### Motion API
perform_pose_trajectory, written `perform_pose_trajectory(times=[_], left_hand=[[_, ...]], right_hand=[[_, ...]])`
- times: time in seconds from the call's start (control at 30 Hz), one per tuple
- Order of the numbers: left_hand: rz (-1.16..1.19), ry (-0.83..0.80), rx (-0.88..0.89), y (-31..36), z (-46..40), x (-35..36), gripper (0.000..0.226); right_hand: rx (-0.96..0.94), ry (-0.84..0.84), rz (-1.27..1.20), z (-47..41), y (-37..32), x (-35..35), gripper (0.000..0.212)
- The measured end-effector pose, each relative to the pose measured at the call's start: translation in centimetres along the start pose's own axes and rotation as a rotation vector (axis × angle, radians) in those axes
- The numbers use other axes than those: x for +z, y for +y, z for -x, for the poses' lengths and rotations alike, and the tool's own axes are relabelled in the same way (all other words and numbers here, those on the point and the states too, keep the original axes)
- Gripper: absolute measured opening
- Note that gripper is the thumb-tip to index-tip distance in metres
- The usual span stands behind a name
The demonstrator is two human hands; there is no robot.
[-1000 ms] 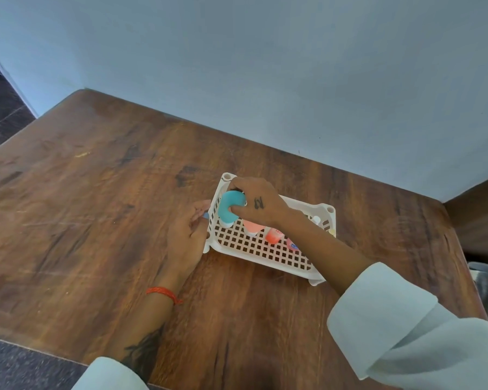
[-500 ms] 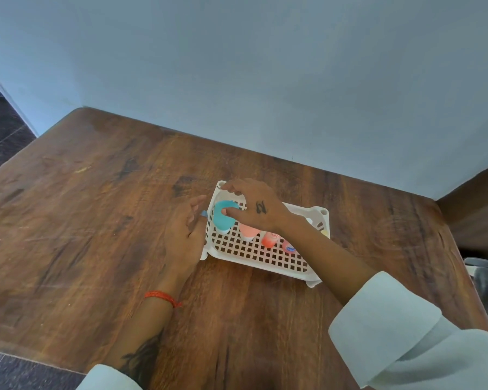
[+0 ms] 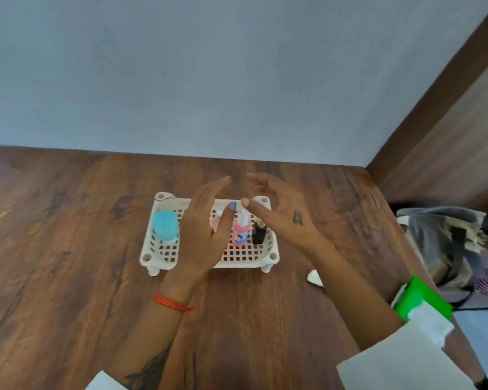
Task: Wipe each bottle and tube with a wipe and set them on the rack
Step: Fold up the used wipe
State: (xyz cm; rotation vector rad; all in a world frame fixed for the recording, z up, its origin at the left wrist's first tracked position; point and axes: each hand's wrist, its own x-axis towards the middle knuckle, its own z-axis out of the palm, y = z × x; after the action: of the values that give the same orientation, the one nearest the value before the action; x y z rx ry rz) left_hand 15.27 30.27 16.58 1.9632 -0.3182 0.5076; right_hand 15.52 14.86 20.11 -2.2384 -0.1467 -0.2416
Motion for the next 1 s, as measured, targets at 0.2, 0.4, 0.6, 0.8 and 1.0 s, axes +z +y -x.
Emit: perform_pose_trajectory(times=[0.2, 0.4, 0.6, 0.8, 1.0], left_hand=[[0.153, -0.277, 0.059, 2.9, 3.0, 7.2, 0.041], [0.050, -0.730, -0.101, 2.4, 8.4, 14.5, 0.056], [-0.179, -0.792, -0.361, 0.4, 10.9, 19.0, 0.048], [-0.231, -0.765, -0.341, 1.5, 10.7, 19.9, 0.011], [-0.103, -0.865, -0.360, 4.9, 12.3, 20.8, 0.008]], right_hand=[[0.288, 0.239, -0.140, 5.9, 6.4, -4.9, 0.038], [0.588, 0.177, -0.012, 12.1, 13.9, -5.7, 0.028], [0.625, 0.032, 0.159, 14.3, 18.6, -3.1, 0.022], [0.654, -0.005, 0.160, 14.0, 19.4, -4.1, 0.015], [0.620, 0.059, -0.100, 19.0, 19.0, -9.1, 0.008]])
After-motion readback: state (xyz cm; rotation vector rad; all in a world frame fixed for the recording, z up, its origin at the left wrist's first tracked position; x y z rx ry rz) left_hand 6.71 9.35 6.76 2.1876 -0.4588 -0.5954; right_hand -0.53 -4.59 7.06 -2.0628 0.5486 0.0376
